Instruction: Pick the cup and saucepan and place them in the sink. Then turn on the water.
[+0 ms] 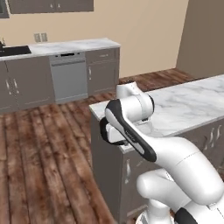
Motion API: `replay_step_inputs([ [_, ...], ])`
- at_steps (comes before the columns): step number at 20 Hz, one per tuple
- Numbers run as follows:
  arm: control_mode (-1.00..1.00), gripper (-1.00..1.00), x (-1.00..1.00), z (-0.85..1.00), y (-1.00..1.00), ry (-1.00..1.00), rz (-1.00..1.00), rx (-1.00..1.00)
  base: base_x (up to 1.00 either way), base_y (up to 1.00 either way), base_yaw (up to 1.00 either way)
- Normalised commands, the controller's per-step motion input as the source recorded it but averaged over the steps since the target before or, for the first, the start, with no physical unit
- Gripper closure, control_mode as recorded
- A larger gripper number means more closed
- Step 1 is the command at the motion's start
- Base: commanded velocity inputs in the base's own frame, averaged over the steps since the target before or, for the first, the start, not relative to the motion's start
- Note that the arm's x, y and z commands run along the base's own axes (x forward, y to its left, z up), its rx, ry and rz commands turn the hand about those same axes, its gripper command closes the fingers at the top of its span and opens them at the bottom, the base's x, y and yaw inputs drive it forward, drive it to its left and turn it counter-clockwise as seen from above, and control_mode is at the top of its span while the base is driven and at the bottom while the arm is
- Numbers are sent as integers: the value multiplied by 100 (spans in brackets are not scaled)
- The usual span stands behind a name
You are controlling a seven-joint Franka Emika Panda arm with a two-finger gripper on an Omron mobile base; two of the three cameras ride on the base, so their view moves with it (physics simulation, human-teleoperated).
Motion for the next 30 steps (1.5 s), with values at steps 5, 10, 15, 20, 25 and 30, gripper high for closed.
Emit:
replay_step_inputs([
  [5,100,100,0,0,0,0,0,0,35,100,0],
  [10,100,100,0,0,0,0,0,0,64,100,0],
  [15,100,100,0,0,0,0,0,0,92,100,0],
  [20,100,100,0,0,0,0,0,0,100,99,-2],
  [25,100,100,0,0,0,0,0,0,100,94,-1],
  [30,100,100,0,0,0,0,0,0,100,74,-1],
])
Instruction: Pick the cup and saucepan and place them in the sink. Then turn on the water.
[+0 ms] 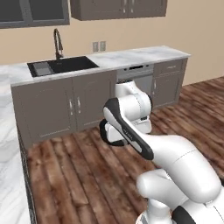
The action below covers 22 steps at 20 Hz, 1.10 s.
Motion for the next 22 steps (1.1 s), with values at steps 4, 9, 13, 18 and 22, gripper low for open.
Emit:
replay_step_inputs([
  [4,100,100,0,0,0,0,0,0,100,77,-5],
  [9,100,100,0,0,0,0,0,0,96,79,-19],
  [13,100,100,0,0,0,0,0,0,100,-21,-3],
  [18,100,100,0,0,0,0,0,0,100,-56,8],
  [22,100,100,0,0,0,0,0,0,100,-42,15],
])
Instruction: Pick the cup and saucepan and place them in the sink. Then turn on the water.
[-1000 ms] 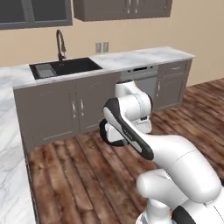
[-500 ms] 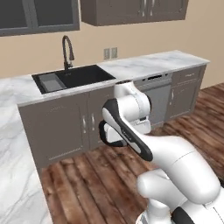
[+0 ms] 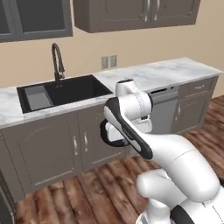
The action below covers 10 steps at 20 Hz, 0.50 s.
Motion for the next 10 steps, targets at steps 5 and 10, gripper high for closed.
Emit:
replay_step_inputs([
  [5,100,100,0,0,0,0,0,0,100,-14,19],
  [10,100,100,0,0,0,0,0,0,99,0,18],
])
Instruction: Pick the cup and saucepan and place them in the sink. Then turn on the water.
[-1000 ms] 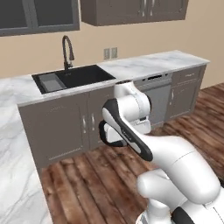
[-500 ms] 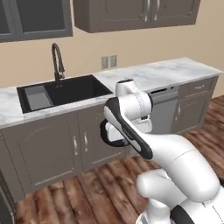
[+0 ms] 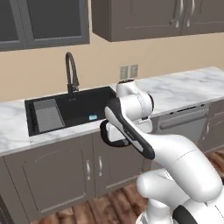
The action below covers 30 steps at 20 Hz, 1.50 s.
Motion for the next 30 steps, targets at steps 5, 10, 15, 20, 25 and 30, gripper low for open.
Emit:
replay_step_inputs([
  [5,100,100,0,0,0,0,0,0,83,-24,13],
  [10,100,100,0,0,0,0,0,0,63,-35,10],
  [15,100,100,0,0,0,0,0,0,50,-8,11],
  [20,100,100,0,0,0,0,0,0,55,-1,13],
  [25,100,100,0,0,0,0,0,0,63,-13,16],
  [30,100,100,0,0,0,0,0,0,36,-3,15],
])
